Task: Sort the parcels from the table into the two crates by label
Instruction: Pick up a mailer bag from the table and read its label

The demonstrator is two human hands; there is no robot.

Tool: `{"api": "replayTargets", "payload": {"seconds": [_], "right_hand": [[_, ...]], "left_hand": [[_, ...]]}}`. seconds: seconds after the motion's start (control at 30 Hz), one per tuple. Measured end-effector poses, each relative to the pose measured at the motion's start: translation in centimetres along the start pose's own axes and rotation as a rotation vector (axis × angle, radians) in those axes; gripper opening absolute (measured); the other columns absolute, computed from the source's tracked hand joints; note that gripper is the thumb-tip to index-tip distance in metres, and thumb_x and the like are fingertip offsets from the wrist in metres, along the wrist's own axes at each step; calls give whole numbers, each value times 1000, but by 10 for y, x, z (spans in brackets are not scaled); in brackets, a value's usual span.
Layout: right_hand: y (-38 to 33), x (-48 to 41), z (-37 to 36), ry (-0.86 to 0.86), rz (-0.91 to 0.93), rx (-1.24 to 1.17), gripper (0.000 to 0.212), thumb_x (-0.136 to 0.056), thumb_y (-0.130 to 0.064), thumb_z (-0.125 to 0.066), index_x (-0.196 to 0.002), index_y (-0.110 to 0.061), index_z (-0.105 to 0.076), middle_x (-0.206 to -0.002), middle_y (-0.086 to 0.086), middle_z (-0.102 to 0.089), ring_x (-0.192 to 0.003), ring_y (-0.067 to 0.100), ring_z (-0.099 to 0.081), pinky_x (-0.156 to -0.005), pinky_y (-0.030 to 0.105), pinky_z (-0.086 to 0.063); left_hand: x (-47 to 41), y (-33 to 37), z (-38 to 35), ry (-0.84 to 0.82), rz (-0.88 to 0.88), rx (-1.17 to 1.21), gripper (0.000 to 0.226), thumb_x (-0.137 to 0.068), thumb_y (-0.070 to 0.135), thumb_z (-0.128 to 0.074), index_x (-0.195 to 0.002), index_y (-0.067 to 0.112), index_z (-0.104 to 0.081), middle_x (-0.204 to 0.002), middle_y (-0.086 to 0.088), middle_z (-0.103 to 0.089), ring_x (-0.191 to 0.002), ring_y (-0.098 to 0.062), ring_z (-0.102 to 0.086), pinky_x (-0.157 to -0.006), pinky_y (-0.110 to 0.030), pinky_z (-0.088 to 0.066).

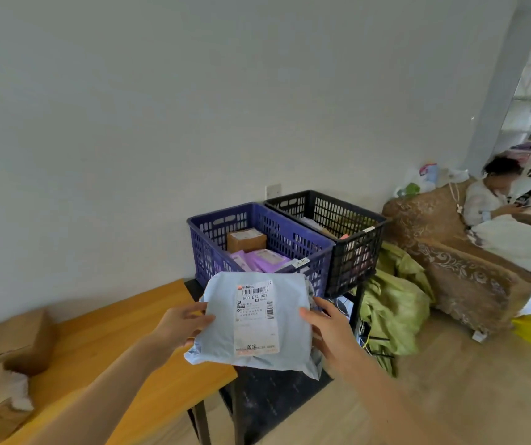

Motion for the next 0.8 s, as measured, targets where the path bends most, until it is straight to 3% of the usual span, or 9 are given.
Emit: {"api": "replayTargets", "payload": {"seconds": [0.17,0.33,0.5,0.63,0.8], "right_hand": [[-43,-41,40,-26,46,99,39,-89,-17,-68,-124,-23,-50,-117,2,-62,-101,21,-63,-71,33,-52],[-73,-86,63,-26,77,167,29,-89,-22,-68,-116,-18,-59,-112,6,-65,-101,25,-65,-91,49,-53],[-96,-137,63,-20,120,244,17,-89,-25,-67,-103,-15,-66,-104,9,-68,-96,27,-66,-90,50,-54],[-117,-184,55,-23,139,269,13,-91,-22,-65,-102,-16,-66,-106,9,-66,-99,26,-64,-92,46,-51],[-139,-248,31,-59,154,348,27,-89,-15,-64,-115,-10,-61,-106,7,-64,-95,23,-63,-84,40,-53]], "left_hand": [[-20,35,-44,127,-1,65,37,-87,23,-70,-124,19,-63,-112,-4,-67,-102,-25,-64,-92,-39,-53],[-39,70,-66,227,-39,83,29,-87,21,-70,-116,18,-66,-108,-6,-67,-100,-27,-63,-86,-37,-56],[-76,101,-69,312,-67,48,12,-88,22,-69,-98,16,-66,-102,-6,-65,-95,-24,-62,-84,-36,-55],[-123,122,-64,339,-88,85,14,-87,22,-71,-95,13,-65,-99,-8,-65,-93,-28,-62,-85,-43,-56],[-190,138,-54,339,-106,93,16,-86,21,-71,-94,7,-65,-94,-8,-65,-77,-21,-60,-62,-30,-53]]}}
Point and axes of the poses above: each hand's wrist, its own x-axis away from the middle knuckle, its own z-axis out of the back of the hand, y = z × x, the point moved 7 cm from there along -x, towards the middle knuckle
